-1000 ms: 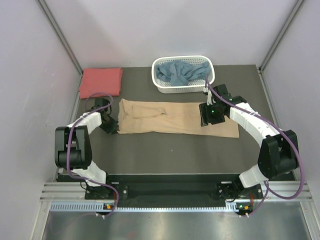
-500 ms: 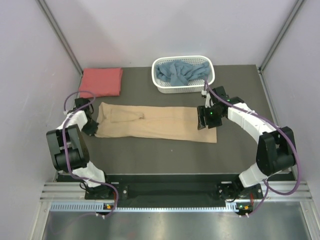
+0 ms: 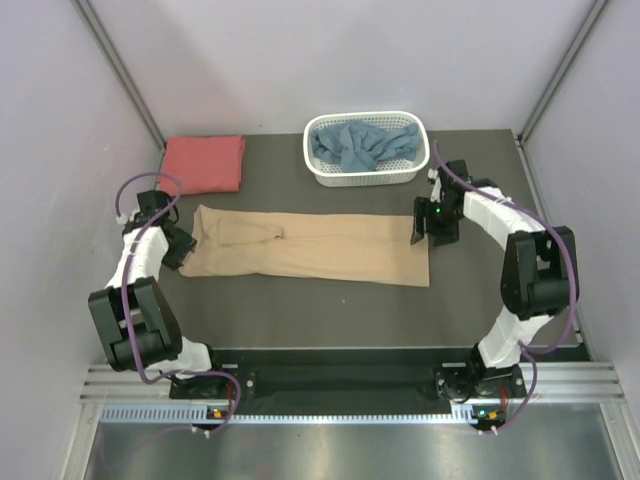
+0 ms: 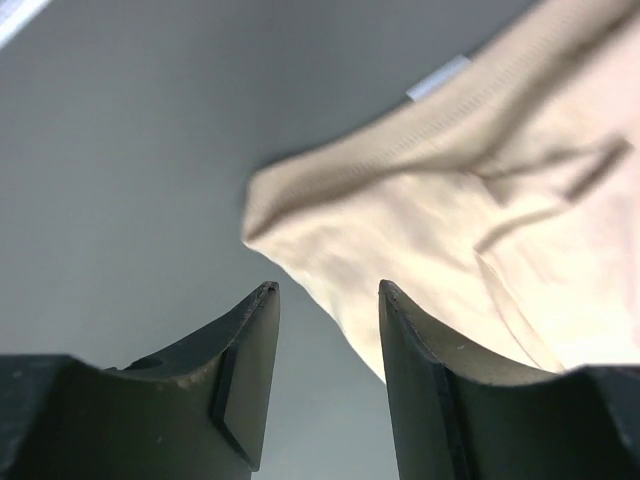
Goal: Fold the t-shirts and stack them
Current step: Fold the tshirt
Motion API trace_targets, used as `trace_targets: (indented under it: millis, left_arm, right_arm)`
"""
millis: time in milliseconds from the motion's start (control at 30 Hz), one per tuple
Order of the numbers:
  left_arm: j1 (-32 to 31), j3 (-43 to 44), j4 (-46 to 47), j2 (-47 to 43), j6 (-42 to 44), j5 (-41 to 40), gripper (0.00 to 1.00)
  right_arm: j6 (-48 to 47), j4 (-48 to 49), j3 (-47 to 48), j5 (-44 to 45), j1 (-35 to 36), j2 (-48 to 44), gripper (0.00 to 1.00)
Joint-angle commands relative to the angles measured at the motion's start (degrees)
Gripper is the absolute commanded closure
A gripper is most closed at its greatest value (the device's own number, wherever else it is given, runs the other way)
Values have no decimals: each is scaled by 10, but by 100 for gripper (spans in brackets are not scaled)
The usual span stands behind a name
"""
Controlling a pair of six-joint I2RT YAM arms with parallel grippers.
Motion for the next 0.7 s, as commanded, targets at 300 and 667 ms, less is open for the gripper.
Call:
trace_targets:
  millis: [300,667]
  left_arm:
    - [-8,-11,33,-45,5,166,54]
    - [-11,-21,43,-51,-6,187,55]
  right_arm:
    - [-39,100,130,-14,-65,127,38]
    - [-46,149,164,-96,-87,194,57]
